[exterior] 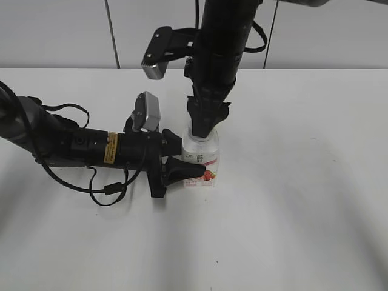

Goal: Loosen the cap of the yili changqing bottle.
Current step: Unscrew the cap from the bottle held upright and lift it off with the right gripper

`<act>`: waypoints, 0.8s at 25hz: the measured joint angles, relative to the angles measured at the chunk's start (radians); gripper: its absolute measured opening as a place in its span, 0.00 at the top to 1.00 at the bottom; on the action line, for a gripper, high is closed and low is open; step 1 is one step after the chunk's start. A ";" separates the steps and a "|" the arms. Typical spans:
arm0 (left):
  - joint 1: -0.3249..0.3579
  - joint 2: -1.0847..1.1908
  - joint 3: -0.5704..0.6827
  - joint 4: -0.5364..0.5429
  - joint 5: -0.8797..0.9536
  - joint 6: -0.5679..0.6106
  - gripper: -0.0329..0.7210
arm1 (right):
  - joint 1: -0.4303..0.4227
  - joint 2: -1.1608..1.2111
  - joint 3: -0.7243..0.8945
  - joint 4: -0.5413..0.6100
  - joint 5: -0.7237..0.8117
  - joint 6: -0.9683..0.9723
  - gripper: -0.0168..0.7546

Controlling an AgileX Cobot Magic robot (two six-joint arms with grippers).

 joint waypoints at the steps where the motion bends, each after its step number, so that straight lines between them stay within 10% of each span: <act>1: 0.000 0.000 0.000 0.001 0.000 0.000 0.47 | 0.000 -0.010 0.000 0.002 -0.001 0.012 0.25; 6: 0.000 0.000 0.000 0.002 0.000 0.000 0.47 | 0.000 -0.057 0.000 0.046 -0.001 0.188 0.25; 13: 0.000 0.000 -0.001 0.003 0.001 0.000 0.47 | 0.000 -0.066 0.000 -0.020 -0.001 1.023 0.26; 20: 0.000 0.000 -0.002 0.005 0.002 0.000 0.47 | 0.000 -0.034 0.000 0.002 -0.001 1.171 0.29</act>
